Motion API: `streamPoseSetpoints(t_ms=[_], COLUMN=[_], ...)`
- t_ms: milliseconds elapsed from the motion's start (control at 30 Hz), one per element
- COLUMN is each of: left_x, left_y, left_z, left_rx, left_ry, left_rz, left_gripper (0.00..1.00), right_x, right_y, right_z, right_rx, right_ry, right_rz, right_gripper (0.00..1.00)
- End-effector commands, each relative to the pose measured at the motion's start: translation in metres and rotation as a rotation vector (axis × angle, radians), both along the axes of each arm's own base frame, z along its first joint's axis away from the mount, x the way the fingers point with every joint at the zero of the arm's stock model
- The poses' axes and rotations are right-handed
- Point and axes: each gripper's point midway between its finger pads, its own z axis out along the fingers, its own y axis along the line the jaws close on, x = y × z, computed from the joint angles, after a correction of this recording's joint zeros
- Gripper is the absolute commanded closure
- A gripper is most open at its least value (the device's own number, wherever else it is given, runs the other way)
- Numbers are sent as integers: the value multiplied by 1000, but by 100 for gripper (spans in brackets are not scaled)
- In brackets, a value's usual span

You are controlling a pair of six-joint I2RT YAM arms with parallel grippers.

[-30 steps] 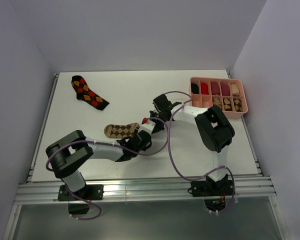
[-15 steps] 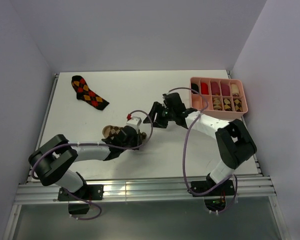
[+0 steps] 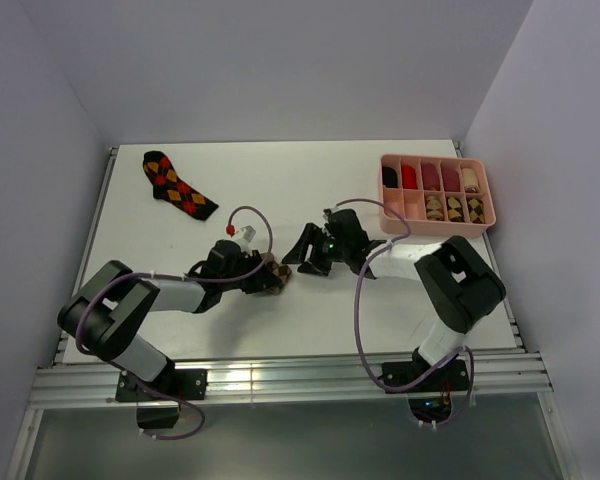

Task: Roll the socks
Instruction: Roll the sock at the center of the board.

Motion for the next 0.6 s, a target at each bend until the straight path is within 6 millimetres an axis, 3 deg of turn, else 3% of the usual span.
streamPoseSetpoints(t_ms=[0,367,567], left_x=[-19,-18,-18], left_y=[0,2,0], left_z=[-17,-26,-27], left_rx=[-49,-68,-83], left_ry=[133,179,192], left_rz=[-29,-24,-34], left_gripper=[92,93,93], right_x=[-2,-16,-17], right_y=[15,19,20], right_z=[-5,-47,-59], right_rx=[66,41,34], right_ry=[11,87,105], right_rz=[9,32,43], right_gripper=[31,35,57])
